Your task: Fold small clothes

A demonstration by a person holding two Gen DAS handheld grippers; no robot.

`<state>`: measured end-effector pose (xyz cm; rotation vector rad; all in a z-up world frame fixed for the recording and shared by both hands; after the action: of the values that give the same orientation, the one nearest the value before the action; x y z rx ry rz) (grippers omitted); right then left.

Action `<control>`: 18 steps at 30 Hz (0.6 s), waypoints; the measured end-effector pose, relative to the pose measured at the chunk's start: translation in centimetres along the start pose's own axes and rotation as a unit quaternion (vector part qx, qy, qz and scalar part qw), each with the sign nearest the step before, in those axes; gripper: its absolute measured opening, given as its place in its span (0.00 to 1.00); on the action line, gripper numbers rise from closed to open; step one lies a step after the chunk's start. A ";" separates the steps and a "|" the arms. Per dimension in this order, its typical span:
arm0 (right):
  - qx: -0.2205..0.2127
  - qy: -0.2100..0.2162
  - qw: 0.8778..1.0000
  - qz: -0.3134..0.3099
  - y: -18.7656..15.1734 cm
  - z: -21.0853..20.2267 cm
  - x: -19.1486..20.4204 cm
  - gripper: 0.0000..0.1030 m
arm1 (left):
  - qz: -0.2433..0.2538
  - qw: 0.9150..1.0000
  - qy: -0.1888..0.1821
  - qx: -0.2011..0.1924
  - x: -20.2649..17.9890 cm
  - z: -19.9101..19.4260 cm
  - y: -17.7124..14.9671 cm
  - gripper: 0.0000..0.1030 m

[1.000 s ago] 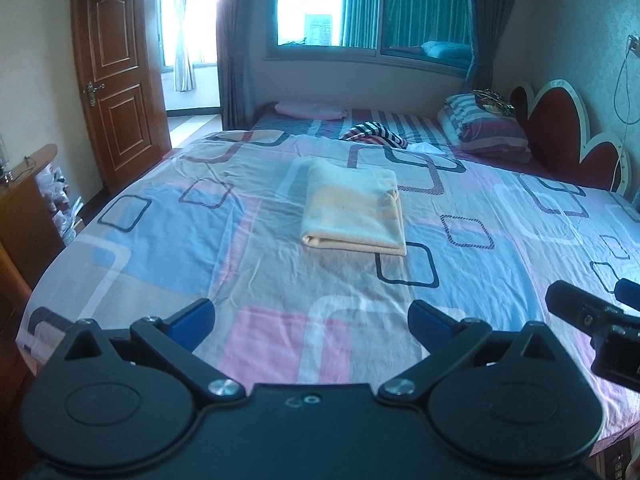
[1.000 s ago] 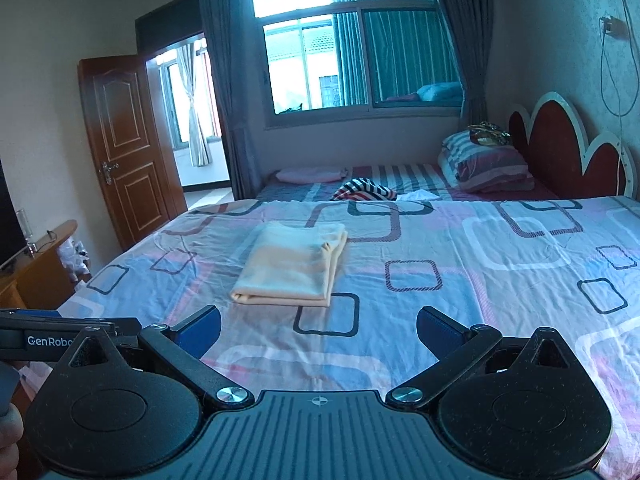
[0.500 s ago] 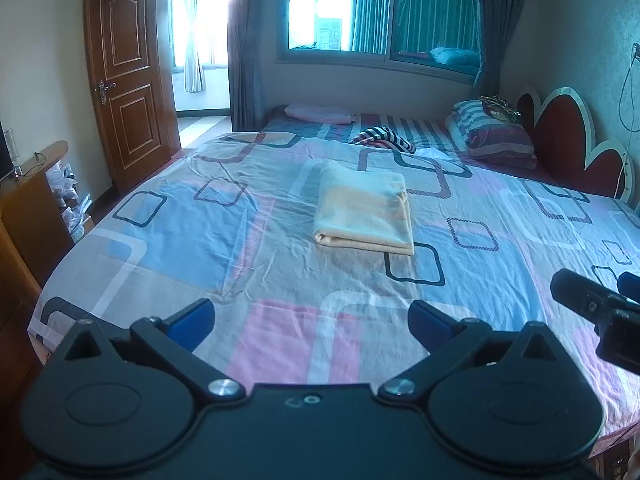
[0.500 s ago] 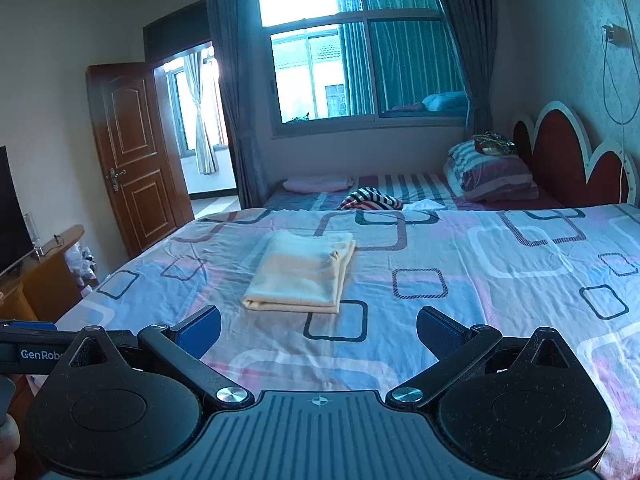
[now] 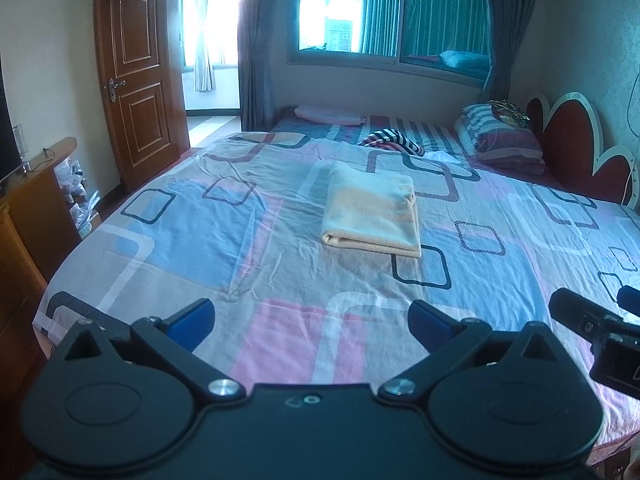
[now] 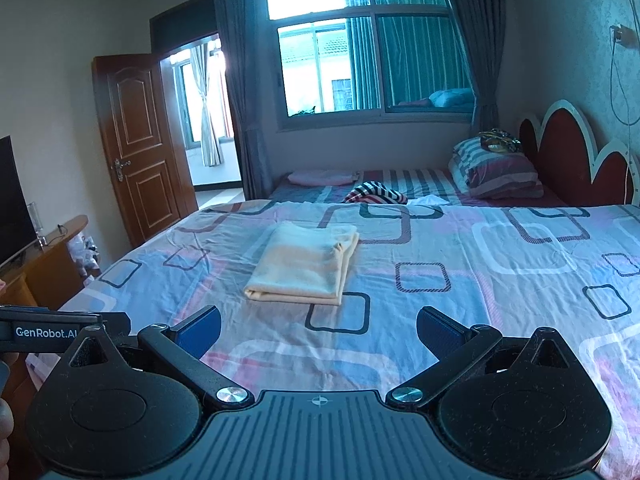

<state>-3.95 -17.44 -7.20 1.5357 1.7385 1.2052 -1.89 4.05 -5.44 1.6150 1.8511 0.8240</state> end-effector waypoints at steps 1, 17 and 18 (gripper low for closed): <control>0.000 0.001 1.000 0.000 -0.1 0.0 0.0 1.00 | -0.001 1.000 0.000 0.002 0.0 0.1 0.0 0.99; 0.003 -0.001 1.000 0.000 -0.4 0.0 -0.1 1.00 | -0.002 1.000 -0.002 0.004 -0.2 0.3 0.0 0.99; 0.002 -0.003 1.000 0.002 -0.4 0.0 -0.2 1.00 | -0.002 1.000 -0.003 0.005 -0.3 0.4 0.0 0.99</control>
<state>-4.12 -17.62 -7.60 1.5432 1.7373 1.1985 -1.61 3.82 -5.72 1.6168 1.8576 0.8086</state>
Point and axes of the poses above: each gripper's, at about its wrist camera, not at the fingertips, and z roughly the way its jaws point, x to its left, y to its top, the point moved 9 cm from there along z, roughly the way its jaws point, and after that the axes turned 2 degrees about x, right-handed, at the moved point
